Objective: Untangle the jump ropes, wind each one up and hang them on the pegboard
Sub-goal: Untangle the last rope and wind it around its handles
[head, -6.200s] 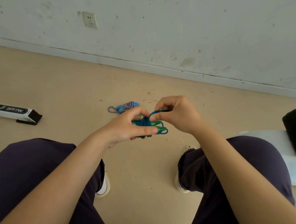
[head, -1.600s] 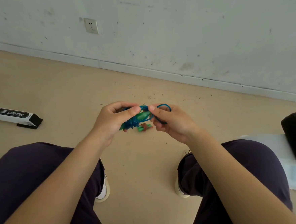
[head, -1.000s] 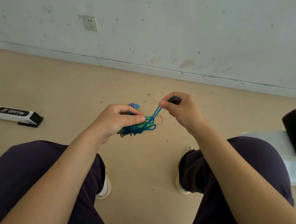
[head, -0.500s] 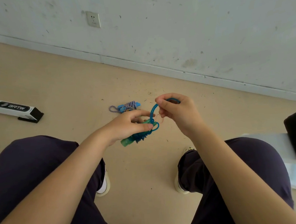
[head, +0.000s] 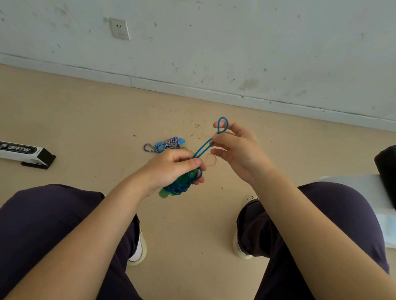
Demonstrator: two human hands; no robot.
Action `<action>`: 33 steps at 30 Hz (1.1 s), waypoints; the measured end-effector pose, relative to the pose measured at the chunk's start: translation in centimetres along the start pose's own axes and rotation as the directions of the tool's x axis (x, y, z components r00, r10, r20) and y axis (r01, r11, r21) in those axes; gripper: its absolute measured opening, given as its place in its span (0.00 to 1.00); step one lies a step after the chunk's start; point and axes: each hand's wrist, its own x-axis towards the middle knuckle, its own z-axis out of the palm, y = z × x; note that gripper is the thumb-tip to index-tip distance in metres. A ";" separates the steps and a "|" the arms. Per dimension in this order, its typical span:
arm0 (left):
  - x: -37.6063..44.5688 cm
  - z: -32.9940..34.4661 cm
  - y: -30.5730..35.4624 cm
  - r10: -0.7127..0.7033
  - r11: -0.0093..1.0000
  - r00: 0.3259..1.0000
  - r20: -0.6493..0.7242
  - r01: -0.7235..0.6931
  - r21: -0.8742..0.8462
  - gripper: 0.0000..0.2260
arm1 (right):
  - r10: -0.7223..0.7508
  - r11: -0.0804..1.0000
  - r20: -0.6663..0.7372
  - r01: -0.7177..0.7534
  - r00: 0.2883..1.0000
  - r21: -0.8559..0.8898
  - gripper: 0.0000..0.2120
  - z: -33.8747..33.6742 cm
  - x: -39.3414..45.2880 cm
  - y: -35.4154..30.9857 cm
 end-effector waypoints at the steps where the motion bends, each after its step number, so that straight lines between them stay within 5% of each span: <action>1: 0.0 0.1 0.0 0.001 1.000 1.000 -0.004 -0.001 0.006 0.10 | 0.010 1.000 -0.001 -0.010 1.000 0.025 0.12 0.1 0.0 0.1; 5: 0.2 0.2 -0.2 -0.007 0.995 1.000 -0.030 0.010 0.097 0.16 | 0.025 0.985 0.007 -0.026 1.000 0.173 0.14 0.1 0.1 -0.3; 9: 0.1 0.0 -0.1 0.054 0.996 0.997 -0.057 -0.050 0.074 0.15 | 0.041 0.992 0.033 -0.045 0.999 0.119 0.14 -0.4 0.1 -1.1; 12: 0.1 -0.6 -0.2 0.088 0.991 0.994 -0.072 -0.080 0.105 0.12 | 0.027 0.992 0.057 -0.020 0.998 -0.123 0.10 -0.8 0.3 -1.2; 15: 0.2 -1.2 -0.2 0.088 0.989 0.990 -0.107 -0.074 0.126 0.14 | -0.067 0.821 0.075 0.098 0.995 -0.562 0.06 -1.6 0.8 -0.8; 18: 0.2 -1.3 -0.4 0.069 0.970 0.994 -0.084 -0.047 0.237 0.15 | -0.034 0.700 0.120 0.109 0.992 -0.705 0.08 -1.3 0.8 -0.1; 22: -0.2 -1.4 -0.1 0.048 0.960 0.997 -0.066 -0.028 0.277 0.16 | -0.104 0.722 0.032 0.097 0.994 -0.685 0.20 -0.9 0.8 -0.3; 33: -3.7 -0.7 2.9 0.113 0.961 0.992 -0.050 -0.096 0.259 0.16 | -0.178 0.737 -0.070 0.086 0.981 -0.670 0.26 -0.1 -0.6 -3.8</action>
